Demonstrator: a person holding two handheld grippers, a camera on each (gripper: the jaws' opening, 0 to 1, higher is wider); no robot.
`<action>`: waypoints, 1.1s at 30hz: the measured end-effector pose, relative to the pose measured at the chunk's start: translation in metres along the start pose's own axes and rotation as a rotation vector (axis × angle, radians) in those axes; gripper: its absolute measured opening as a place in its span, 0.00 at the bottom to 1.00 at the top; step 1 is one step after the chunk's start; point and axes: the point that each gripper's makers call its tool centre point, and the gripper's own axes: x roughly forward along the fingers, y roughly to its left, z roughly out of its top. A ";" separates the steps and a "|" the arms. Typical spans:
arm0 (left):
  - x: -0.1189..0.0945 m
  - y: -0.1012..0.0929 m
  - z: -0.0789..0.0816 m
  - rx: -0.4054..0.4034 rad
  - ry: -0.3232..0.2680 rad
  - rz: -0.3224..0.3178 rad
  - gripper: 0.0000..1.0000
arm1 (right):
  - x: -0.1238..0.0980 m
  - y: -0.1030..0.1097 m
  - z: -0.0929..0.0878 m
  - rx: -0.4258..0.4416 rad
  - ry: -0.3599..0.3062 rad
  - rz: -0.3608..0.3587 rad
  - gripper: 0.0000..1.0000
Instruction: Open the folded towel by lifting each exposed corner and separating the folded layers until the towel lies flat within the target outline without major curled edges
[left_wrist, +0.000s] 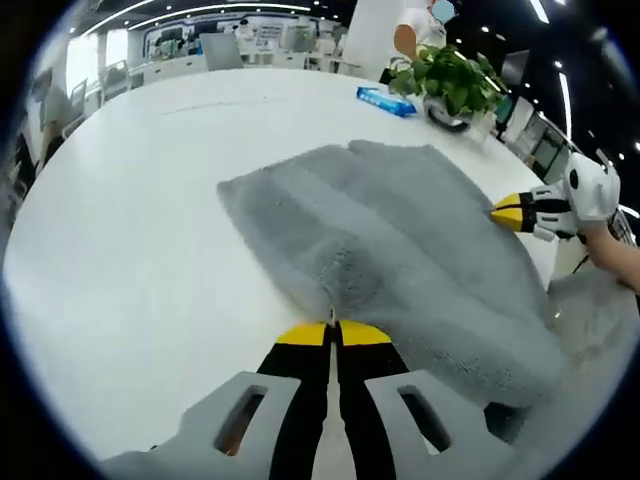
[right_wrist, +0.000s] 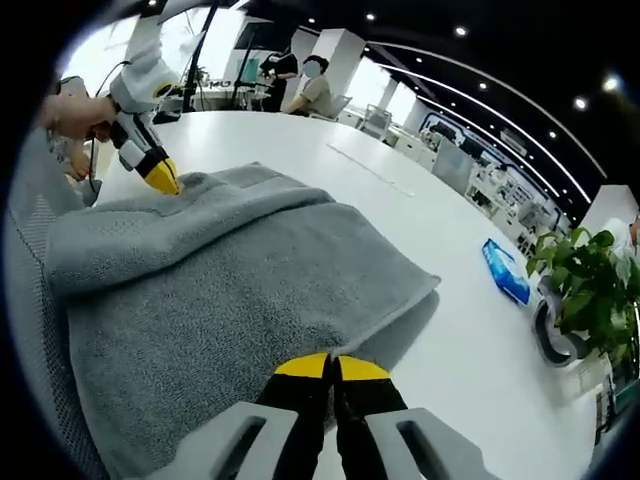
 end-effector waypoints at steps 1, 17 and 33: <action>0.000 0.001 0.001 0.018 -0.001 0.001 0.00 | 0.001 0.000 -0.001 -0.004 0.006 0.000 0.00; -0.007 0.029 0.001 -0.015 -0.027 0.054 0.00 | 0.003 0.001 -0.008 0.023 0.037 0.019 0.00; -0.012 0.027 0.001 0.151 -0.077 0.144 0.00 | 0.009 -0.002 -0.019 0.127 0.098 0.004 0.00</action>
